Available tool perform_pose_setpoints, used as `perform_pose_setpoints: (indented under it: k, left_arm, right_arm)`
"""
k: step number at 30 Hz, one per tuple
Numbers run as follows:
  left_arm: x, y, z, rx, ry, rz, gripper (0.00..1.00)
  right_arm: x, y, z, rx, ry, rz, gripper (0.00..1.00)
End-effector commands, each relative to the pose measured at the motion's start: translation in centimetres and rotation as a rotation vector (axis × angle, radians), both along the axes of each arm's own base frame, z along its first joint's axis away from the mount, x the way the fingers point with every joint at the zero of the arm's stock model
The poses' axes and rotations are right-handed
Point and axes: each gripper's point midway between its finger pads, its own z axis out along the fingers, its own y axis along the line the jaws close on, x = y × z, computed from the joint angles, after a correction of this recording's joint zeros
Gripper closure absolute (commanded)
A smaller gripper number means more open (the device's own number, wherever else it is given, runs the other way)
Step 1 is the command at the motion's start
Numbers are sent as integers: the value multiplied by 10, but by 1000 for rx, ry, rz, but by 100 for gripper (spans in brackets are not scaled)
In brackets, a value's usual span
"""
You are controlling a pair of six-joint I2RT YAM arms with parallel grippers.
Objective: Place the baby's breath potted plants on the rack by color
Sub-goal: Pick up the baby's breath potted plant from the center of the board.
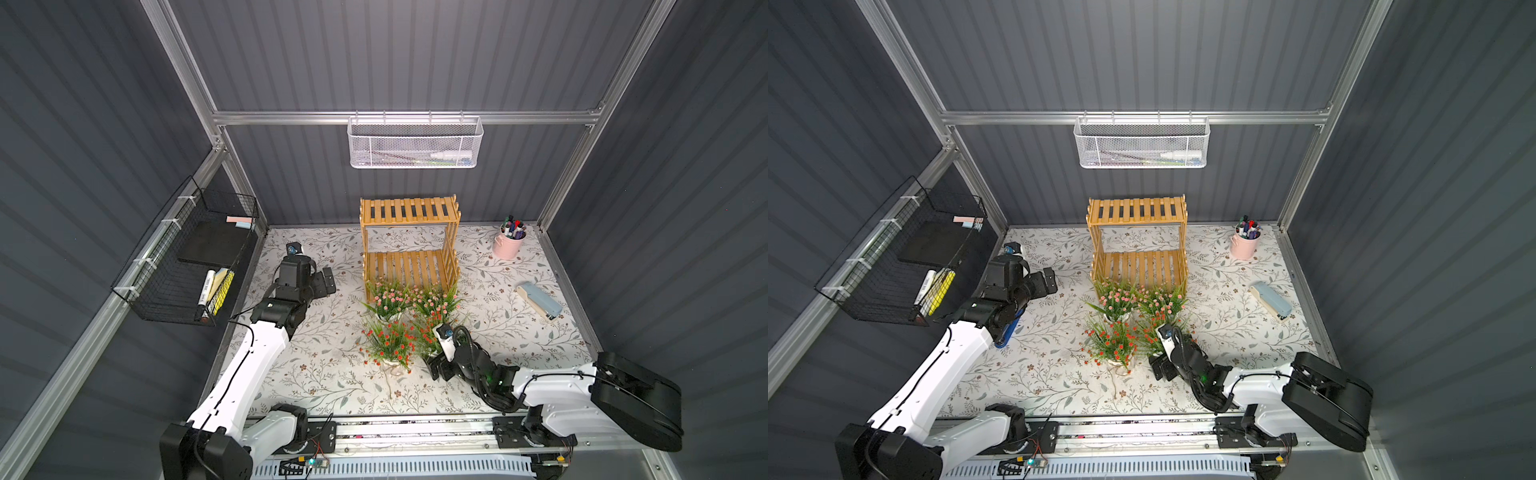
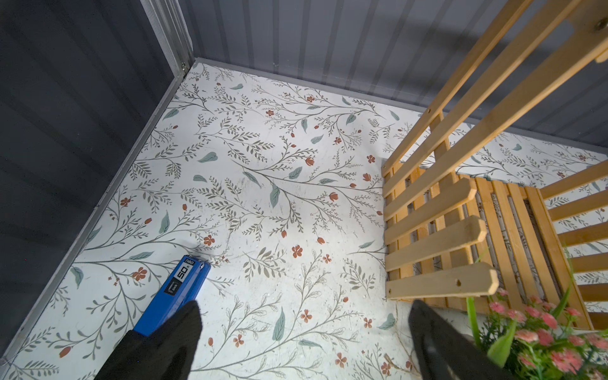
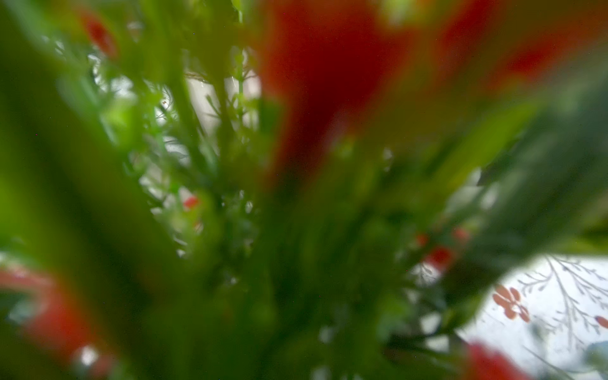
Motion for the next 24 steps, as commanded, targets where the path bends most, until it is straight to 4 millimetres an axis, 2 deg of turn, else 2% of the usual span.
perform_pose_setpoints:
  k: [1, 6, 10, 18, 24]
  left_arm:
    - [-2, -3, 12, 0, -17, -16, 1]
    - [-3, -2, 15, 0, -22, -15, 1]
    - [-3, -3, 16, -2, -27, -17, 1]
    - [1, -7, 18, -22, -46, -34, 1]
    - [3, -9, 20, -28, -59, -42, 1]
  right_arm:
    - [6, 5, 8, 13, -30, 2, 3]
    - [5, 3, 16, 25, -33, -2, 16]
    - [1, -1, 39, 64, -56, -2, 23]
    - [-1, -28, 87, 87, -95, -75, 25]
    - [5, -39, 134, 126, -89, -128, 26]
